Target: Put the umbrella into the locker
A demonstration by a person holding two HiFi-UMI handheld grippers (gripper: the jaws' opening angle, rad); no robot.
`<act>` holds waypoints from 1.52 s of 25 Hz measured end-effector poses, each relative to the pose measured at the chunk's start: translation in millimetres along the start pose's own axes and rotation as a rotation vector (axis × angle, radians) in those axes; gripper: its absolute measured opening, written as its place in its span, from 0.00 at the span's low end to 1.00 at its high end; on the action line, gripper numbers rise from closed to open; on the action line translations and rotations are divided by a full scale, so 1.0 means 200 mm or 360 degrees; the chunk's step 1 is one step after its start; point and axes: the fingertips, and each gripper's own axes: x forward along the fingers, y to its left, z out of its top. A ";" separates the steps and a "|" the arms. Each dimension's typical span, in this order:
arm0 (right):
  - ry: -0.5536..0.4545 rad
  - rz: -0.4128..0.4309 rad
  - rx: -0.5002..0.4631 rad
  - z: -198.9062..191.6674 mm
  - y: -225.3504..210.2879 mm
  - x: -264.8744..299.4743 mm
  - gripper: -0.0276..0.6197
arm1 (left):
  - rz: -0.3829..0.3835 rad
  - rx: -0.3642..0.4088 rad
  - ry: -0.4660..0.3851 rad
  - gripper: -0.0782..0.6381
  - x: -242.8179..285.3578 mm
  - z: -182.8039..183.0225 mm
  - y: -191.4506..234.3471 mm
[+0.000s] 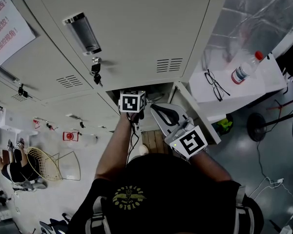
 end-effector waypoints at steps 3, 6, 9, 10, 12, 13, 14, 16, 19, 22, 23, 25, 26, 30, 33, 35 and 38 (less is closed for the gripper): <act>0.0009 0.0001 0.0007 -0.01 0.00 0.00 0.09 | -0.0009 -0.0022 0.0014 0.53 0.02 -0.01 0.00; 0.0015 0.0007 0.0014 -0.02 0.01 0.01 0.09 | -0.0005 -0.0012 0.0044 0.54 0.05 -0.02 0.00; 0.0016 0.0008 0.0018 -0.02 0.01 0.01 0.09 | 0.0003 0.0014 0.0056 0.56 0.06 -0.04 0.00; 0.0021 0.0007 0.0019 -0.02 0.01 0.01 0.09 | 0.0003 0.0013 0.0059 0.56 0.07 -0.05 0.00; 0.0028 0.0004 0.0021 -0.03 0.00 0.01 0.09 | 0.0005 -0.0001 0.0068 0.56 0.08 -0.06 0.00; 0.0029 0.0004 0.0021 -0.03 0.00 0.01 0.09 | 0.0008 -0.0001 0.0069 0.56 0.08 -0.07 0.00; 0.0029 0.0005 0.0021 -0.03 0.00 0.01 0.09 | 0.0015 0.0006 0.0069 0.57 0.09 -0.07 0.00; 0.0031 0.0012 0.0017 -0.03 0.01 0.02 0.09 | 0.0027 0.0016 0.0072 0.58 0.09 -0.07 0.01; 0.0037 0.0022 0.0011 -0.03 0.02 0.02 0.09 | 0.0029 -0.0011 0.0073 0.58 0.09 -0.08 0.02; 0.0040 0.0022 0.0018 -0.04 0.02 0.02 0.09 | 0.0023 -0.0012 0.0097 0.59 0.09 -0.10 0.01; 0.0039 0.0024 0.0020 -0.04 0.02 0.02 0.09 | 0.0018 -0.0007 0.0103 0.59 0.09 -0.10 0.01; 0.0032 0.0035 0.0020 -0.03 0.03 0.02 0.09 | 0.0021 0.0001 0.0117 0.60 0.10 -0.11 0.01; 0.0027 0.0041 0.0018 -0.03 0.03 0.02 0.09 | 0.0022 0.0000 0.0120 0.61 0.10 -0.11 0.01; 0.0030 0.0052 0.0021 -0.03 0.05 0.02 0.09 | 0.0007 -0.0053 0.0152 0.64 0.12 -0.14 0.02; 0.0028 0.0053 0.0021 -0.03 0.06 0.02 0.09 | -0.0012 -0.0068 0.0179 0.64 0.15 -0.15 0.02; 0.0025 0.0058 0.0019 -0.02 0.07 0.02 0.09 | -0.0023 -0.0076 0.0182 0.65 0.15 -0.14 0.02; 0.0035 0.0057 0.0028 -0.03 0.08 0.02 0.09 | -0.0029 -0.0073 0.0175 0.66 0.14 -0.13 0.01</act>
